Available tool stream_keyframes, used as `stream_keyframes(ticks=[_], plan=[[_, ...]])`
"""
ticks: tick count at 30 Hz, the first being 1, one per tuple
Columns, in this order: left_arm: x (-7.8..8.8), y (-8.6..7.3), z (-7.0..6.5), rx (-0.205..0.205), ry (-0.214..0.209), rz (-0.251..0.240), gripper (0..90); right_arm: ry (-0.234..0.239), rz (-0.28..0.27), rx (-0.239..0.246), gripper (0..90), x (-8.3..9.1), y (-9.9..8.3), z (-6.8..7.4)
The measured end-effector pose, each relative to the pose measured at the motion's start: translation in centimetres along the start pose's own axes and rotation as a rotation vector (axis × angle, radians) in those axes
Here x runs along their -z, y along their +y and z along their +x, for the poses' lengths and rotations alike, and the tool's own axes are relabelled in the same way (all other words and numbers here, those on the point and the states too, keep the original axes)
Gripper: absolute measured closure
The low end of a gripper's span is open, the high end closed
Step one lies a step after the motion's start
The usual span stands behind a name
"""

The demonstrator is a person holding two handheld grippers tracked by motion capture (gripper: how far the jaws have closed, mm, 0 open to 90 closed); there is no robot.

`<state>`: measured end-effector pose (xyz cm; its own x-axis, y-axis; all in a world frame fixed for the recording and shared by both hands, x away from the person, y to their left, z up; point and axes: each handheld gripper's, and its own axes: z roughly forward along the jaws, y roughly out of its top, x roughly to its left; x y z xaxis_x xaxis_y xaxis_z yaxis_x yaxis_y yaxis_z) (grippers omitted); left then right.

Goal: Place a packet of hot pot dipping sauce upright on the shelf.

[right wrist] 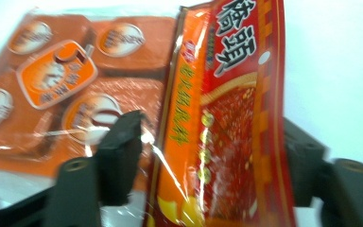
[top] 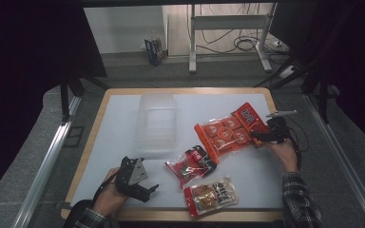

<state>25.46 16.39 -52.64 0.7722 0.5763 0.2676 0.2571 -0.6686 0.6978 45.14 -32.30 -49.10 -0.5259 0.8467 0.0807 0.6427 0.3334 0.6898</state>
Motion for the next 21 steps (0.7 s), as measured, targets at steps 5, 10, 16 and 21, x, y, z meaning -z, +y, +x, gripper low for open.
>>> stream_keyframes(ticks=[5,10,16,21], plan=[[0.0,0.0,-0.1,-0.005,-0.001,0.002,0.0,0.006,0.058,0.018,50.8,-1.0,1.3,0.5],[0.0,0.0,-0.1,-0.011,-0.004,0.003,0.0,-0.053,0.107,0.028,70.0,-2.0,2.2,0.7],[-0.2,0.1,-0.4,-0.028,0.001,0.013,0.0,-0.097,0.142,0.023,88.3,-2.4,2.3,0.5],[-0.1,0.0,-0.3,-0.025,0.007,0.013,0.0,-0.101,0.125,0.04,88.3,-1.4,2.8,0.9]])
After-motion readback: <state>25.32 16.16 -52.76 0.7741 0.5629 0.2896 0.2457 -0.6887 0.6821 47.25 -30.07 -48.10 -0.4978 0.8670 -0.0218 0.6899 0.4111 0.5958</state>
